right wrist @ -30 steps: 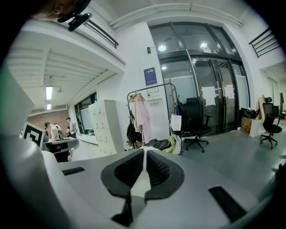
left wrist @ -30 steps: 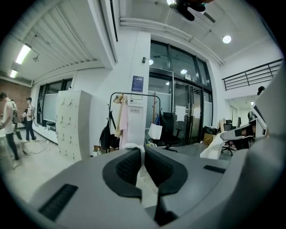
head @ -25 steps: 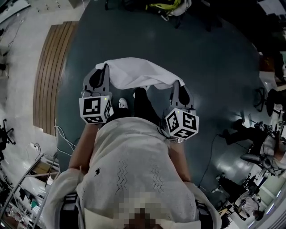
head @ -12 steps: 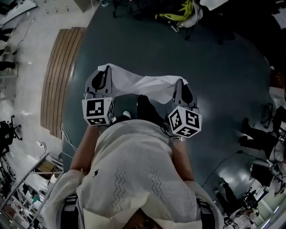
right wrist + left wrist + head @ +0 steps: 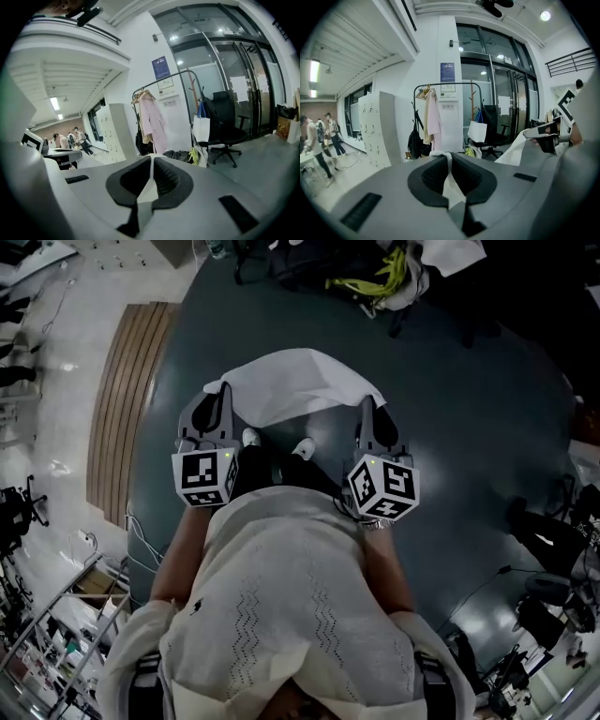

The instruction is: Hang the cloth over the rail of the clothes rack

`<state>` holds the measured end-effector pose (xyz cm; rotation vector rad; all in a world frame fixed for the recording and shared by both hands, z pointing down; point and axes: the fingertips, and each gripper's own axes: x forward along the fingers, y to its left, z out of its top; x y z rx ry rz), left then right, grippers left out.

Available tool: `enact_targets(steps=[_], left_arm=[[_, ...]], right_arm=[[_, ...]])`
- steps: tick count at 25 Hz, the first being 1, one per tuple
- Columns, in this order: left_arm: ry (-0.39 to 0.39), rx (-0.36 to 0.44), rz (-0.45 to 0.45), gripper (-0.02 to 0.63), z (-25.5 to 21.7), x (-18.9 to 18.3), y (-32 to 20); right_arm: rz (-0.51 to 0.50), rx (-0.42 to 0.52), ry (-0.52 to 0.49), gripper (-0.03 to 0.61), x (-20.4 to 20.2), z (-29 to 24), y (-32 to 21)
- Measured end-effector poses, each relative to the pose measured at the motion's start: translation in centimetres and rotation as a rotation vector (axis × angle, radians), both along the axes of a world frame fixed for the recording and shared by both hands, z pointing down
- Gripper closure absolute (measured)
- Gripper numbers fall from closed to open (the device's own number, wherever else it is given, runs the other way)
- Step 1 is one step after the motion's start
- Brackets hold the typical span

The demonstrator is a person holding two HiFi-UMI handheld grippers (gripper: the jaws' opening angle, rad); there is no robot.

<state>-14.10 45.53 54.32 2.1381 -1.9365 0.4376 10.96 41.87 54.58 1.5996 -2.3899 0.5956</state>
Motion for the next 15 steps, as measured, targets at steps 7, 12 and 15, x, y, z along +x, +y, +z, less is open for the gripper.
enact_targets(steps=[7, 12, 15], left_arm=[[-0.003, 0.007, 0.035, 0.586, 0.4, -1.3, -5.8], [0.029, -0.011, 0.115, 0.586, 1.1, -1.8, -13.3], [0.042, -0.015, 0.172, 0.586, 0.3, -2.3, -20.1]], right_arm=[[0.046, -0.03, 0.021, 0.554, -0.5, 1.2, -3.5], [0.14, -0.052, 0.05, 0.554, -0.7, 1.2, -8.2], [0.2, -0.064, 0.071, 0.554, -0.8, 0.1, -13.3]])
